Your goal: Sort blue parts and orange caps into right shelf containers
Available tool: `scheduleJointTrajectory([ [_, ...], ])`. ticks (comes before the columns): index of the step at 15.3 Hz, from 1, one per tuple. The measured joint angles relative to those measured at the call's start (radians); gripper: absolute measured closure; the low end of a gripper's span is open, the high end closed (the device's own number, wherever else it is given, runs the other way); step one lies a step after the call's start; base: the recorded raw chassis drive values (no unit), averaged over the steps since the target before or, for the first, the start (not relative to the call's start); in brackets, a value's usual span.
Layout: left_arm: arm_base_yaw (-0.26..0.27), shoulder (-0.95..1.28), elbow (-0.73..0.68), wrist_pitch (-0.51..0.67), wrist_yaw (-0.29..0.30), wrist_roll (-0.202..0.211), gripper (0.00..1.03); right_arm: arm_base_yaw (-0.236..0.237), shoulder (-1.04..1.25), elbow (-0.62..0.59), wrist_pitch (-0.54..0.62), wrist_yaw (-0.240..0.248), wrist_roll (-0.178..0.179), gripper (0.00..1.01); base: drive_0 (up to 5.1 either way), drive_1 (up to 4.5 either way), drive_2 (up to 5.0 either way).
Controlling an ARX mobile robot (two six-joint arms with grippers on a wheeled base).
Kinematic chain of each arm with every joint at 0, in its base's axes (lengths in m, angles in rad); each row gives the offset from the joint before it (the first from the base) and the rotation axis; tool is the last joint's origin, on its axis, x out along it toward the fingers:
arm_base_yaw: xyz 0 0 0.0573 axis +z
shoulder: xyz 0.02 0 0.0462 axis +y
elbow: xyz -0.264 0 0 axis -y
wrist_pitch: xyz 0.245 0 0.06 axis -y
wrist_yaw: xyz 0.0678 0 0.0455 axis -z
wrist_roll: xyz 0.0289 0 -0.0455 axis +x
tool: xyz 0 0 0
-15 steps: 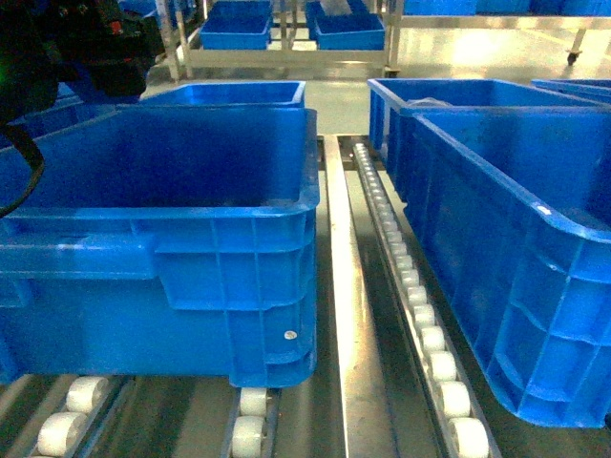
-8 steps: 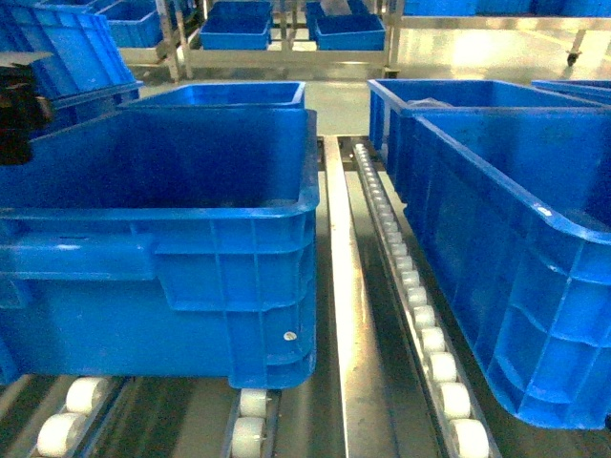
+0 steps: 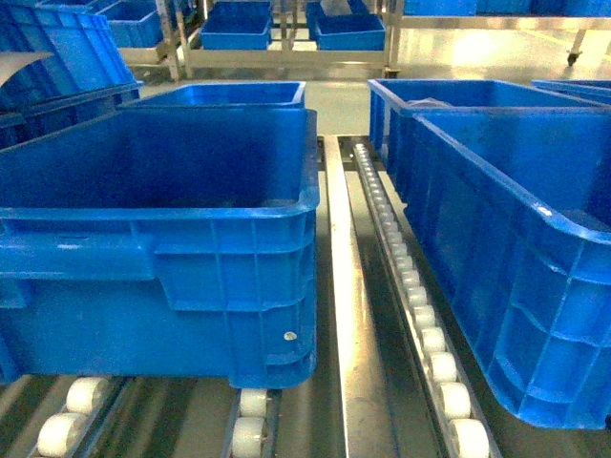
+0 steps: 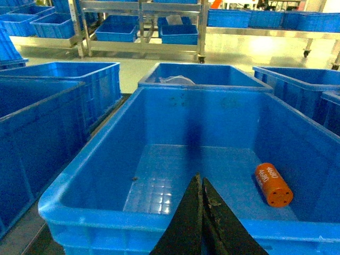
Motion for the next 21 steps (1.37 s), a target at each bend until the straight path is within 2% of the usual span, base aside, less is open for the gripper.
scheduleJointTrajectory([
  [1,0.006,-0.040,-0.023,-0.021,0.009,0.000,1.01,0.000,-0.039,-0.021,-0.022,0.000,0.000,1.00,0.0,0.00,0.0],
  [2,0.053,-0.071,-0.058,0.002,0.070,0.001,1.01,0.000,-0.083,-0.039,-0.049,0.000,0.000,1.00,0.0,0.00,0.0],
  [3,0.080,-0.085,-0.094,0.009,0.068,0.001,1.01,0.000,-0.140,-0.062,-0.080,0.000,0.000,1.00,0.0,0.00,0.0],
  [4,0.076,-0.128,-0.125,-0.039,0.077,0.002,1.01,0.000,-0.141,-0.096,-0.010,0.000,0.000,1.00,0.0,0.00,0.0],
  [6,0.073,-0.255,-0.138,-0.114,0.080,0.002,1.01,0.000,-0.224,-0.137,-0.119,0.000,0.000,1.00,0.0,0.00,0.0],
  [13,0.073,-0.640,-0.174,-0.455,0.080,0.002,1.01,0.000,-0.587,-0.138,-0.432,0.000,0.000,1.00,0.0,0.00,0.0],
  [18,0.073,-0.830,-0.174,-0.634,0.080,0.002,1.01,0.000,-0.751,-0.138,-0.591,0.000,0.000,1.00,0.0,0.00,0.0],
  [21,0.073,-0.867,-0.174,-0.671,0.080,0.002,1.01,0.000,-0.783,-0.138,-0.620,0.000,0.000,1.00,0.0,0.00,0.0],
])
